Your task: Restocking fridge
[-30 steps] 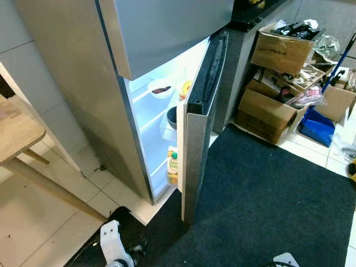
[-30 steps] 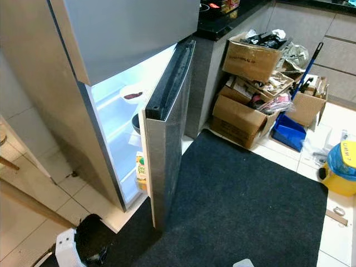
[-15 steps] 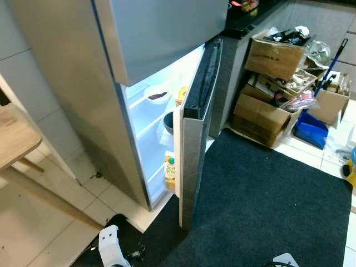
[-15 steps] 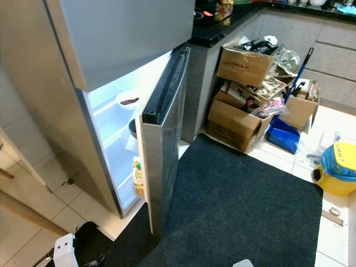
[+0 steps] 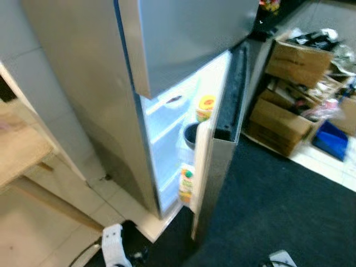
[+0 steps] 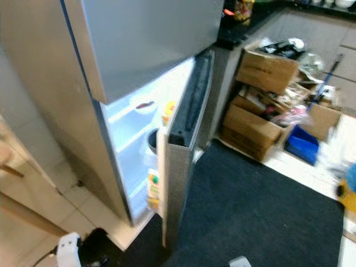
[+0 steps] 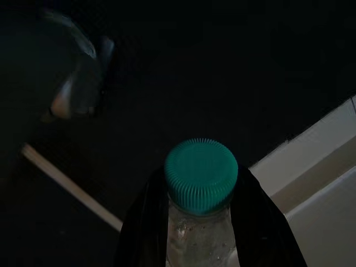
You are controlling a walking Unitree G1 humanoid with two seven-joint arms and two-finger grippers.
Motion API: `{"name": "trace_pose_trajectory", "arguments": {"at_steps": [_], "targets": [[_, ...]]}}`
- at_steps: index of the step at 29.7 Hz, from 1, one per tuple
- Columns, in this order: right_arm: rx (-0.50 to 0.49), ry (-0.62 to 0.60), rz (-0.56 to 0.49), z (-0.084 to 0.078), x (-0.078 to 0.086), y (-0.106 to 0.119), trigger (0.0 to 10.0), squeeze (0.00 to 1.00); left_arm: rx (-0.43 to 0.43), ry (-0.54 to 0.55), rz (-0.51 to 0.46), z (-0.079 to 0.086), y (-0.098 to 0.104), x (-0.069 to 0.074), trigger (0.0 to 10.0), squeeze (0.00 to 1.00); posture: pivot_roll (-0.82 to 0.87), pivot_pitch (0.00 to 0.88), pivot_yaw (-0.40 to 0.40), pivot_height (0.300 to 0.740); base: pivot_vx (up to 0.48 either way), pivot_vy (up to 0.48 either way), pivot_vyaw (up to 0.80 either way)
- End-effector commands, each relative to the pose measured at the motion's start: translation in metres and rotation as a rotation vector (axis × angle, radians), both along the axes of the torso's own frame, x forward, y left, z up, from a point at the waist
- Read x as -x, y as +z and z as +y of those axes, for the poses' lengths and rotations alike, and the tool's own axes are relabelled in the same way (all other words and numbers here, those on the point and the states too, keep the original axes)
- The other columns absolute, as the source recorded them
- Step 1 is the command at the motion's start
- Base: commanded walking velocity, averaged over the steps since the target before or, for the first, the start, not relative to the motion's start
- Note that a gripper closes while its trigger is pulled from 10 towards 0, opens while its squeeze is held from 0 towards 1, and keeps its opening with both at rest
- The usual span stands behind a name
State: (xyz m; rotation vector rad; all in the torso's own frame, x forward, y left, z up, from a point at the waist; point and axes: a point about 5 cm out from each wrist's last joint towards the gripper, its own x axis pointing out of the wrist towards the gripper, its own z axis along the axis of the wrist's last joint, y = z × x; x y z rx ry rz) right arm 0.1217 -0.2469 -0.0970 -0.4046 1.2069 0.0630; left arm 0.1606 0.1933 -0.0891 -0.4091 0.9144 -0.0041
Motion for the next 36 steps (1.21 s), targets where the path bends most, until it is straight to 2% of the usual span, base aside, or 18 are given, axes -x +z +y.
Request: {"name": "trace_pose_trajectory", "arguments": {"at_steps": [1, 3, 17, 29, 31, 36], "targets": [[0.009, -0.018, 0.024, -0.005, 0.008, -0.001, 10.0, 0.0, 0.012, -0.024, 0.035, -0.005, -0.004, 0.009, 10.0, 0.0, -0.04, 0.049, -0.008, 0.74, 0.0, -0.469, 0.0], [0.009, -0.017, 0.024, -0.005, 0.007, -0.001, 10.0, 0.0, 0.016, -0.021, 0.039, -0.005, -0.005, 0.01, 10.0, 0.0, -0.04, 0.05, -0.008, 0.74, 0.0, -0.467, 0.0], [0.008, -0.016, 0.023, -0.005, 0.007, -0.001, 10.0, 0.0, 0.032, -0.032, 0.03, -0.009, -0.004, 0.008, 10.0, 0.0, -0.04, 0.052, -0.01, 0.74, 0.0, 0.0, 0.0], [0.009, -0.01, 0.022, -0.005, 0.006, -0.001, 10.0, 0.0, 0.045, -0.048, 0.019, -0.01, -0.004, 0.007, 10.0, 0.0, -0.04, 0.043, -0.009, 0.74, 0.0, -0.426, 0.0], [0.01, -0.009, 0.021, -0.005, 0.006, 0.0, 10.0, 0.0, 0.04, -0.045, 0.016, -0.01, -0.003, 0.007, 10.0, 0.0, -0.04, 0.041, -0.009, 0.74, 0.0, 0.0, 0.0], [0.012, -0.008, 0.02, -0.005, 0.005, 0.0, 10.0, 0.0, 0.038, 0.013, -0.02, -0.006, 0.001, -0.003, 10.0, 0.0, -0.04, 0.041, -0.01, 0.74, 0.0, 0.0, 0.0]]}}
